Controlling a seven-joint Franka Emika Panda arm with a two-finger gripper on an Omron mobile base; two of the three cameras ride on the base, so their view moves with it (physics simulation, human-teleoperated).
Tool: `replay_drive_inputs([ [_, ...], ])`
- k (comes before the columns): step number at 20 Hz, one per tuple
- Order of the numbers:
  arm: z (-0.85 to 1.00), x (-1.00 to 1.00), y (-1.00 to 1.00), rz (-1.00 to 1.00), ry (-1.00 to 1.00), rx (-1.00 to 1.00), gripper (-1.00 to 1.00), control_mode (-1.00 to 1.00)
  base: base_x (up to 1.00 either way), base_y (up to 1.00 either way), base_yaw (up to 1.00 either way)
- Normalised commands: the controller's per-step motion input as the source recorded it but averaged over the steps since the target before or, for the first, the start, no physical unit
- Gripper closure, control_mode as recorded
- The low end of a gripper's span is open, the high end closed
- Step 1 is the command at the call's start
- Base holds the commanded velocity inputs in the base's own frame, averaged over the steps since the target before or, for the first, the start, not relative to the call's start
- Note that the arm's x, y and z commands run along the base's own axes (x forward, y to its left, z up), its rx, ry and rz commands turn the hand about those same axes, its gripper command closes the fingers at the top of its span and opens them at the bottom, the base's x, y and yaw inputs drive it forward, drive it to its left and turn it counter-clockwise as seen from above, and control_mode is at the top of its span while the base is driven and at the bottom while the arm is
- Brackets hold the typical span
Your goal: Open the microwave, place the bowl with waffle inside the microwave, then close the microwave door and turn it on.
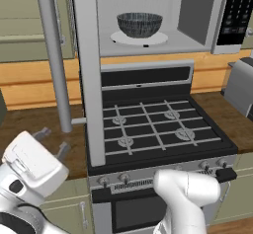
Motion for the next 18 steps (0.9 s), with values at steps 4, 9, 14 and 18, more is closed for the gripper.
replay_drive_inputs([
  [4, 0.00, 0.33, -0.03, -0.09, -0.08, 0.00, -1.00, -1.00, 0.00, 0.00, 0.00],
  [9, 0.00, 0.09, -0.30, -0.01, -0.04, 0.00, -1.00, -1.00, 0.00, 0.00, 0.00],
  [14, 0.05, 0.00, -0.60, 0.00, 0.00, 0.04, -1.00, -1.00, 0.00, 0.00, 0.00],
  [18, 0.21, -0.03, -0.64, 0.00, 0.00, 0.11, -1.00, -1.00, 0.00, 0.00, 0.00],
])
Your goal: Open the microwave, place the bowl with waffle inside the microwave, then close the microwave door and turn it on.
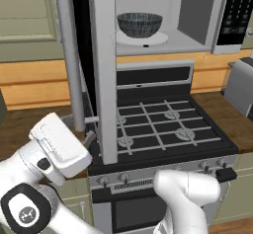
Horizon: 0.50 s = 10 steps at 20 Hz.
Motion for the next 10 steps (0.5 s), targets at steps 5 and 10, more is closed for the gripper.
replay_drive_inputs([
  [5, 0.31, 0.00, -0.62, 0.00, 0.00, 0.12, -1.00, -1.00, 0.00, 0.00, 0.00],
  [10, 0.28, 0.00, -0.68, 0.00, 0.00, 0.12, -1.00, -1.00, 0.00, 0.00, 0.00],
])
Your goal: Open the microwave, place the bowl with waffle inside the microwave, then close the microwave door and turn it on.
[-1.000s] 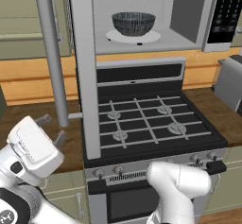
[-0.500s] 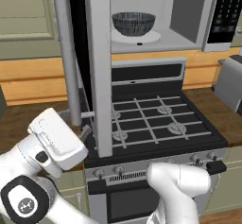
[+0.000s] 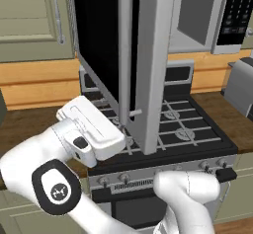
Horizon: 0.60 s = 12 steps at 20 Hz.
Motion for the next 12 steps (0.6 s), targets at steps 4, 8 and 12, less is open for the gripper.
replay_drive_inputs([
  [4, 0.16, 0.00, -0.82, 0.05, 0.00, 0.10, -1.00, -1.00, 0.00, 0.00, 0.00],
  [8, 0.04, 0.00, -0.88, 0.11, 0.00, 0.08, -1.00, -1.00, 0.00, 0.00, 0.00],
  [12, 0.00, 0.00, -0.88, 0.15, 0.00, 0.08, -1.00, -1.00, 0.00, 0.00, 0.00],
])
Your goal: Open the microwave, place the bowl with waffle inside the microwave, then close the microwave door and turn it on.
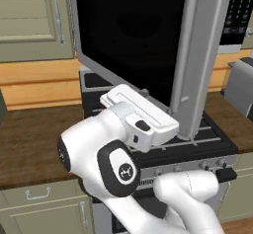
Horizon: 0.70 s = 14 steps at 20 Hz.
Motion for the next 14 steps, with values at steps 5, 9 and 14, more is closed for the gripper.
replay_drive_inputs([
  [5, 0.00, 0.00, -0.86, 0.18, 0.00, 0.07, -1.00, -1.00, 0.00, 0.00, 0.00],
  [9, 0.01, 0.08, -0.70, 0.22, 0.00, 0.07, -1.00, -1.00, 0.00, 0.00, 0.00],
  [14, 0.00, 0.33, -0.38, 0.20, 0.00, 0.02, -1.00, -1.00, 0.00, 0.00, 0.00],
])
